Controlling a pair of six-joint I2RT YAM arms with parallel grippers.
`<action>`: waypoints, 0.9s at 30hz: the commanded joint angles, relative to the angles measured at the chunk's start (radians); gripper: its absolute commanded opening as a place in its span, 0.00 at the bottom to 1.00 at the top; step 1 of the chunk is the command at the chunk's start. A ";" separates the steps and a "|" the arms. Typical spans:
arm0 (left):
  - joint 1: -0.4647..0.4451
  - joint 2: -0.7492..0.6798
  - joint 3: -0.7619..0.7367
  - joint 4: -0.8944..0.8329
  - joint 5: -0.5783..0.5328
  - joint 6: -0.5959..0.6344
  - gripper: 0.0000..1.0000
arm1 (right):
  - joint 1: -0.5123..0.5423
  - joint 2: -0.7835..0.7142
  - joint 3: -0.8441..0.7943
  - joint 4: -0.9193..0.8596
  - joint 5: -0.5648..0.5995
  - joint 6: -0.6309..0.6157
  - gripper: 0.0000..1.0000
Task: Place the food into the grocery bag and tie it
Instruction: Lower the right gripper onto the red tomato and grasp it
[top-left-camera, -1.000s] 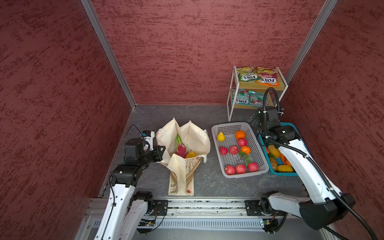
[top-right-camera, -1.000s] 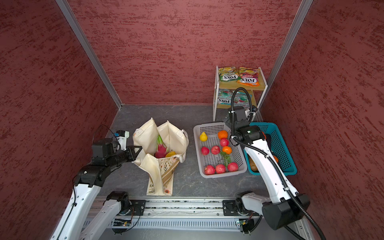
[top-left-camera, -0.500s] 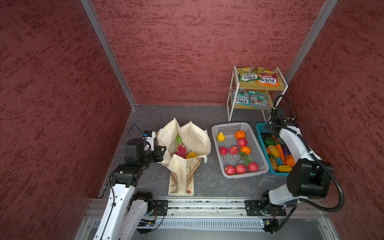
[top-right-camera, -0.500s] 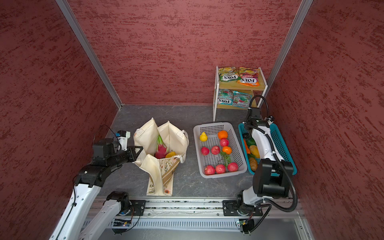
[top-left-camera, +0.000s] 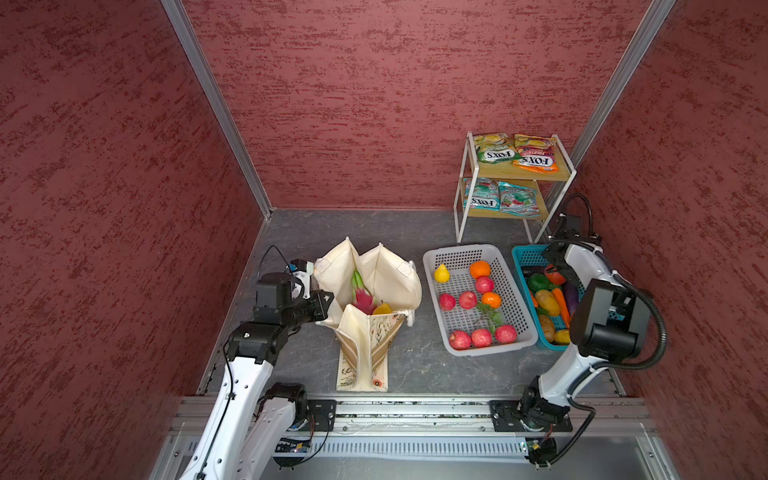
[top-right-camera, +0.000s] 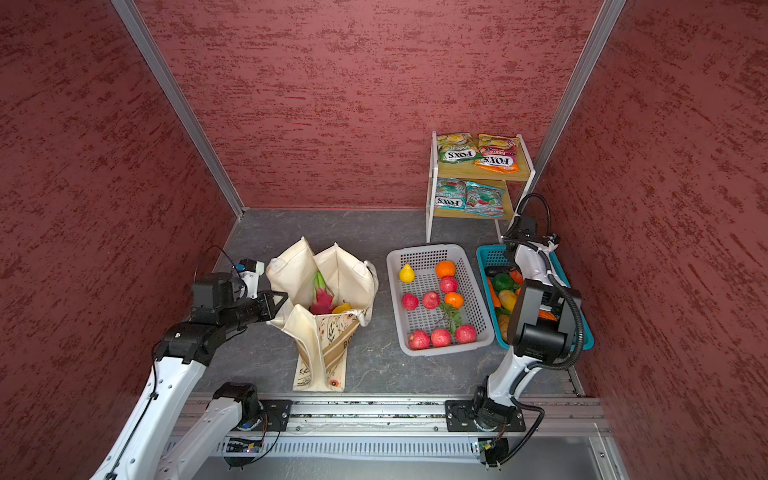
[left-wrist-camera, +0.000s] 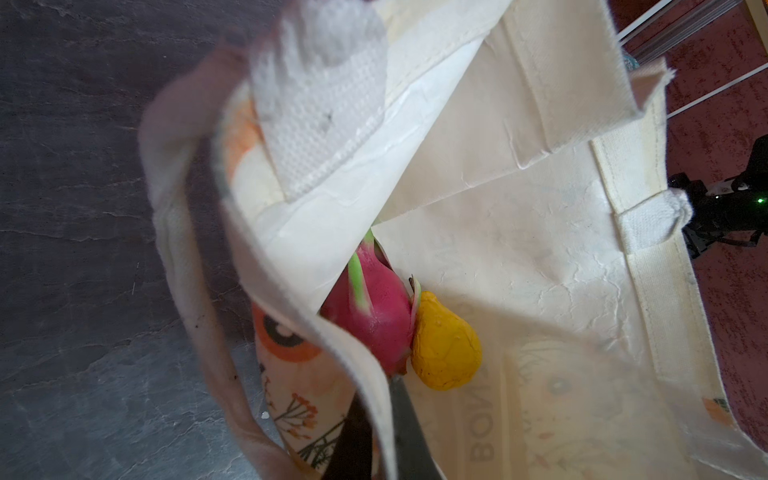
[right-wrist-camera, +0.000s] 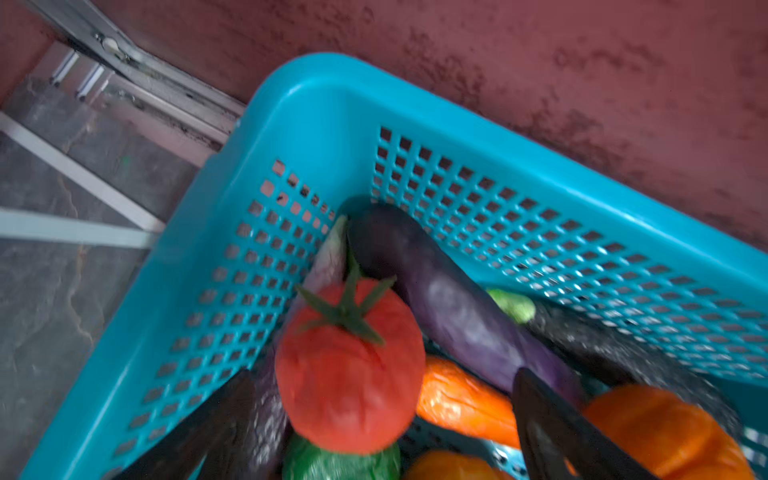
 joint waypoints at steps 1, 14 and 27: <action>-0.001 0.006 -0.004 -0.009 -0.016 -0.002 0.11 | -0.027 0.023 0.022 0.028 -0.061 0.013 0.97; -0.001 0.012 -0.004 -0.010 -0.015 -0.002 0.12 | -0.029 0.078 0.060 0.051 -0.175 0.049 0.97; -0.001 0.008 -0.006 -0.009 -0.010 0.000 0.13 | -0.030 0.119 0.062 0.045 -0.204 0.083 0.93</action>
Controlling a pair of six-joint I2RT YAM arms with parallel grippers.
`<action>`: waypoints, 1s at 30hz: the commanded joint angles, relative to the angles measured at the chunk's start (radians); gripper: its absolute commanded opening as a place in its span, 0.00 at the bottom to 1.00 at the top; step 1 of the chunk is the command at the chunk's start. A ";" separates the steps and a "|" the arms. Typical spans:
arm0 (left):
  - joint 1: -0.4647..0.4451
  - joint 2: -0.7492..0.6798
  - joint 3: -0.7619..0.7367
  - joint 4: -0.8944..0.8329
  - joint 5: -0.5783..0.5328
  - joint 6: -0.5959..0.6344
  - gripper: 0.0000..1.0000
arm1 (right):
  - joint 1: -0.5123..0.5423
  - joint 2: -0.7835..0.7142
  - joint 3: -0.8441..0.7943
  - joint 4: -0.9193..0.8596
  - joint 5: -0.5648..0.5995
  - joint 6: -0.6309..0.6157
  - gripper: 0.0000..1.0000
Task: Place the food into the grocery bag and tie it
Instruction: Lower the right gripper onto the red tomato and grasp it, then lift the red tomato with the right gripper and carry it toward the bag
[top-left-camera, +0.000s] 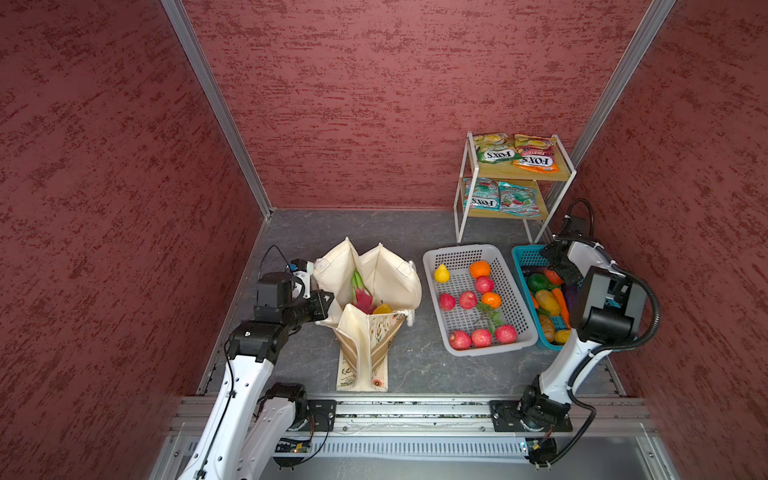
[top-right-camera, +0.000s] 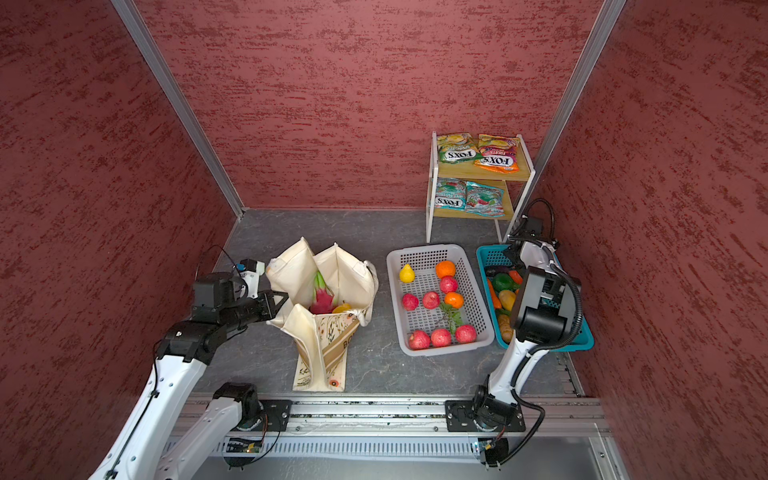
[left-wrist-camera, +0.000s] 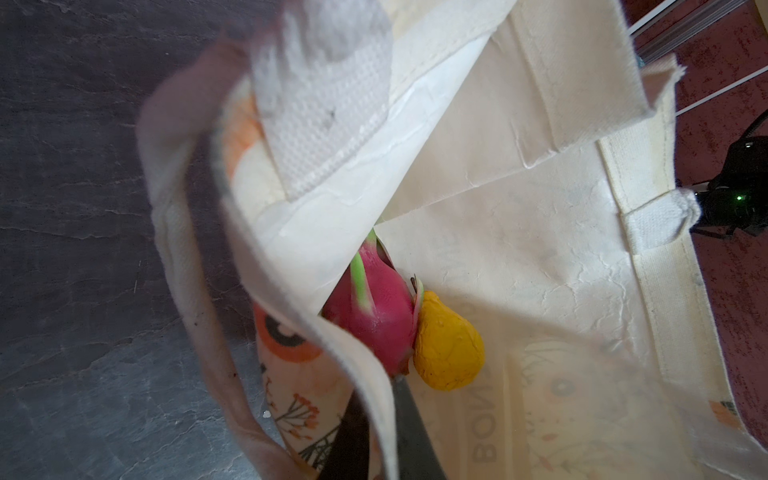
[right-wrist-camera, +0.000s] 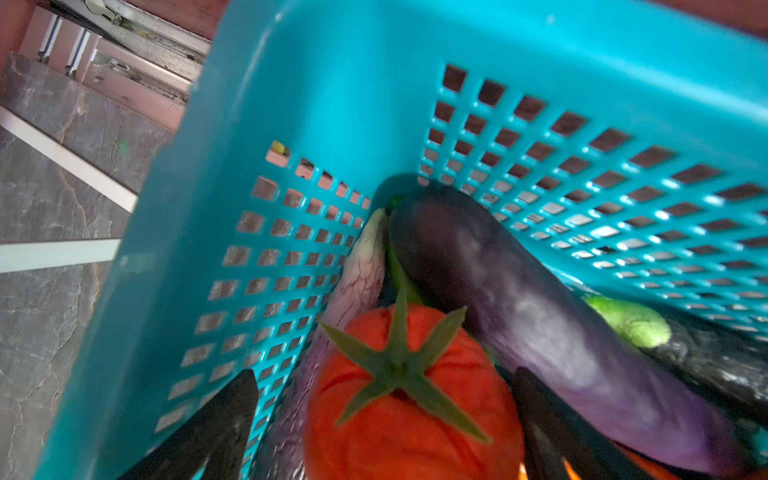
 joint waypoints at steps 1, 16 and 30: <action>0.000 0.003 -0.006 -0.009 -0.006 0.000 0.13 | 0.000 0.005 0.008 0.018 -0.025 0.022 0.91; 0.000 -0.012 -0.006 -0.005 0.000 0.002 0.13 | 0.001 -0.164 -0.067 0.035 -0.121 0.034 0.49; -0.001 -0.029 -0.009 0.002 0.017 0.001 0.13 | 0.206 -0.772 -0.290 -0.034 -0.329 0.070 0.46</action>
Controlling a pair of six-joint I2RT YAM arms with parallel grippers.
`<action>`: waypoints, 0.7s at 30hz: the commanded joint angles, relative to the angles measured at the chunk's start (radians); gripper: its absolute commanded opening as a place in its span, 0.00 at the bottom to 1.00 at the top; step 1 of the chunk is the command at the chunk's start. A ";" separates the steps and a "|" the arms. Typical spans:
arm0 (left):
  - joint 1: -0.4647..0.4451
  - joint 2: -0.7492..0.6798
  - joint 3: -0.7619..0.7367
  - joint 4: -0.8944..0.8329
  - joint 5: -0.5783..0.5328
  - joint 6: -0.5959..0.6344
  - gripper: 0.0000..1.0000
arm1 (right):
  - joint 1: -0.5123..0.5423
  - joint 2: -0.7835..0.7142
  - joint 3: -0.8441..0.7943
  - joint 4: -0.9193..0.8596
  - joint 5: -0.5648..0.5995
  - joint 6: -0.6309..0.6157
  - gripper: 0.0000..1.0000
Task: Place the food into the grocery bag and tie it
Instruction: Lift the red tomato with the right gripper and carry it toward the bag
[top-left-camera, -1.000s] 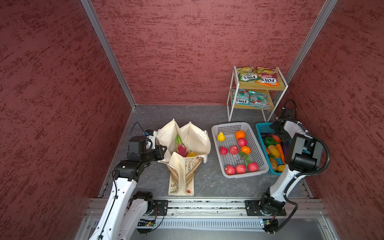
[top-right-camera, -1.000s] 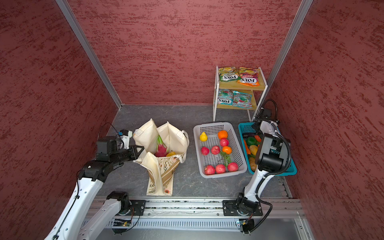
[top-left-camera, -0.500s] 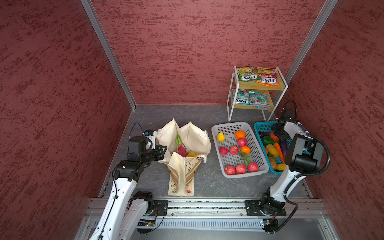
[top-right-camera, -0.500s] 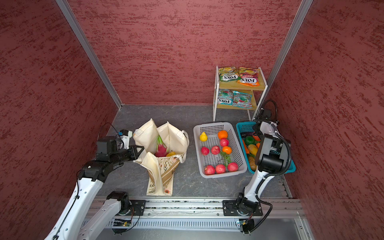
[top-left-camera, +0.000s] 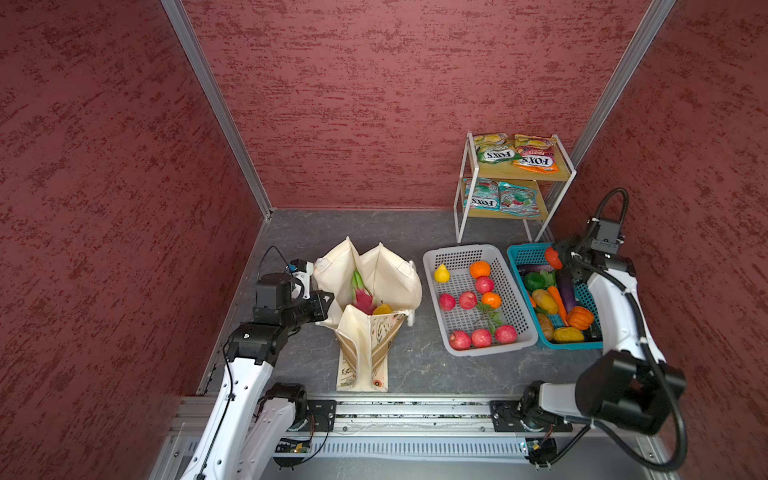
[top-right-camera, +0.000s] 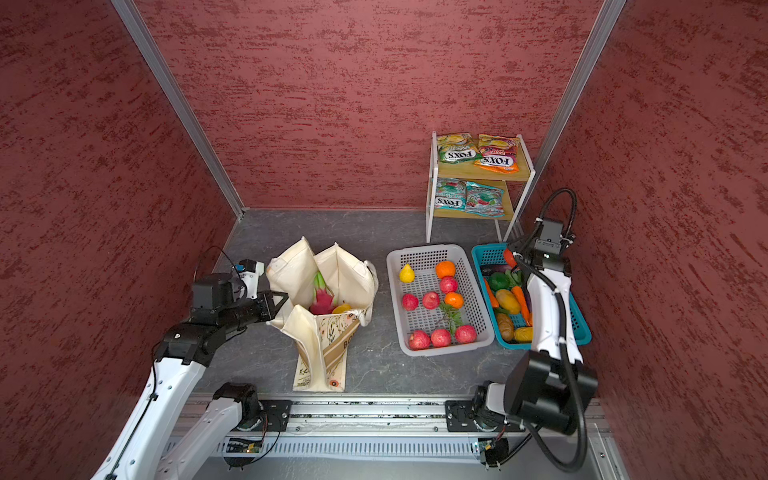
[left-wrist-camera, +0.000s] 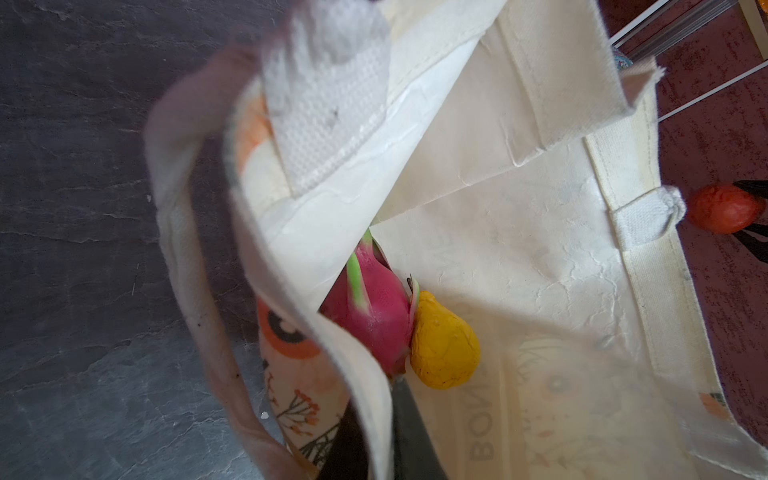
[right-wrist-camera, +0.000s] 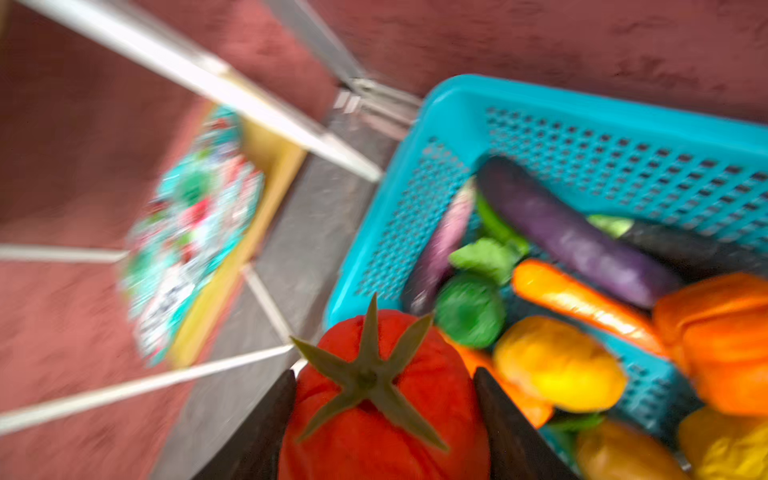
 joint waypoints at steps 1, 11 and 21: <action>0.000 -0.006 -0.009 0.003 0.016 0.002 0.14 | 0.148 -0.088 -0.034 -0.031 -0.074 0.036 0.46; -0.006 -0.034 -0.010 0.004 0.016 0.001 0.14 | 0.666 -0.118 0.111 -0.071 0.043 0.110 0.45; -0.005 -0.029 -0.011 0.005 0.024 0.003 0.14 | 1.110 0.155 0.420 -0.098 0.146 0.006 0.41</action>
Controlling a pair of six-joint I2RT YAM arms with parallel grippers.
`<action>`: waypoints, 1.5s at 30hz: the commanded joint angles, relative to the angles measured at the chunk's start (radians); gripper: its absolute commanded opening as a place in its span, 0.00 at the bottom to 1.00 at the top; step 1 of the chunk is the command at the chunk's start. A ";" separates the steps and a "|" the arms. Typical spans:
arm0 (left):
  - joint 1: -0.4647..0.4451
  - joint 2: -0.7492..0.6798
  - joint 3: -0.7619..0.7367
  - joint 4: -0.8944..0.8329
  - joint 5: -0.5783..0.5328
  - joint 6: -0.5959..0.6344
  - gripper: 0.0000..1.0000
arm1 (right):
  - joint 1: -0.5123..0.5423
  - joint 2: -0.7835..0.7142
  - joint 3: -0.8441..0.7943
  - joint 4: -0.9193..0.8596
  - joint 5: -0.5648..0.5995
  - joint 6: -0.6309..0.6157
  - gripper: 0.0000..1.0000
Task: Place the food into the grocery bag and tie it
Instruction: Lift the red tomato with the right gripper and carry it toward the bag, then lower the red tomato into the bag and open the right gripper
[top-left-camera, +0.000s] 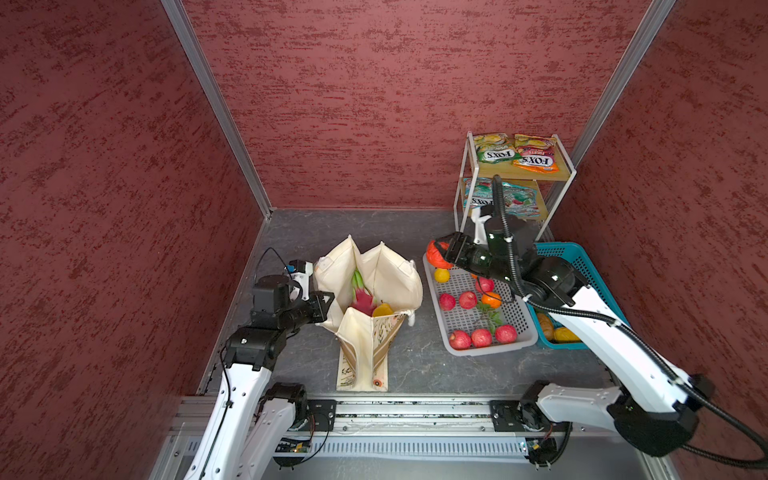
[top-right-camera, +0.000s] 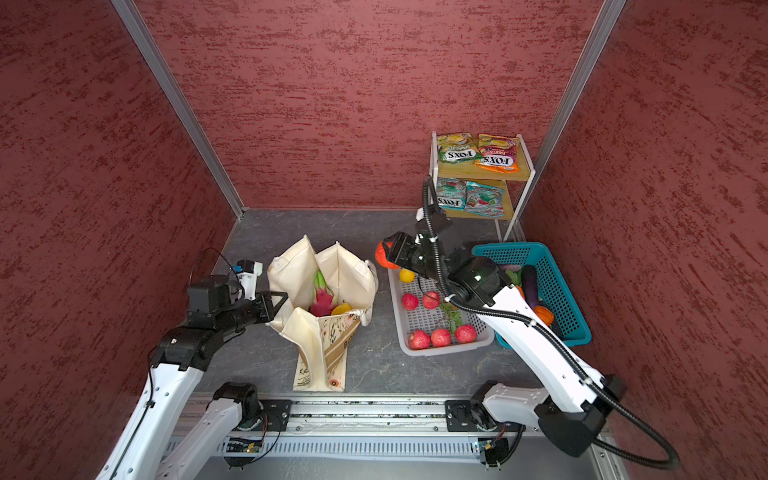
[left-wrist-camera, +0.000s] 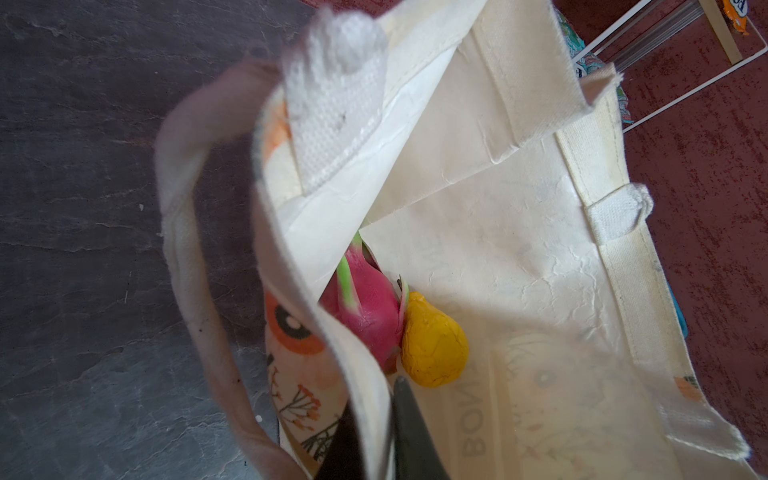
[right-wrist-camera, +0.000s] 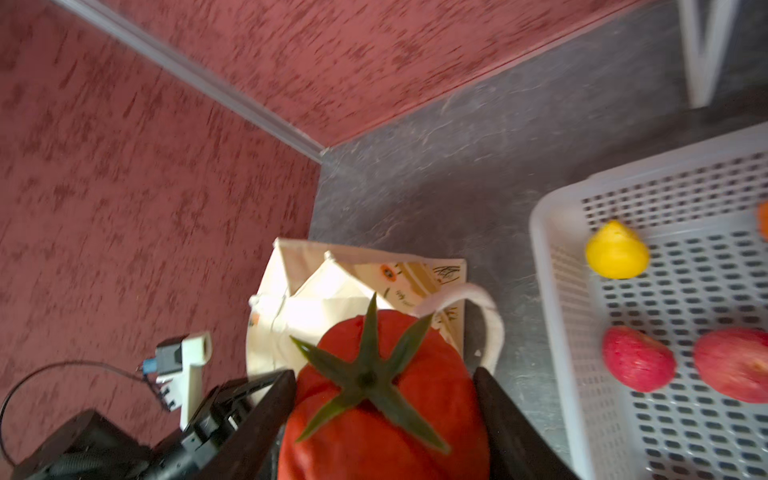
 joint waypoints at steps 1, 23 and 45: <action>-0.003 -0.004 -0.012 0.006 0.010 0.003 0.14 | 0.116 0.084 0.100 -0.024 0.094 -0.059 0.41; -0.020 -0.015 -0.012 0.006 0.004 0.003 0.14 | 0.260 0.380 0.238 0.017 0.063 -0.159 0.43; -0.016 -0.018 -0.013 0.008 0.010 0.003 0.14 | 0.258 0.584 0.290 0.009 0.006 -0.179 0.52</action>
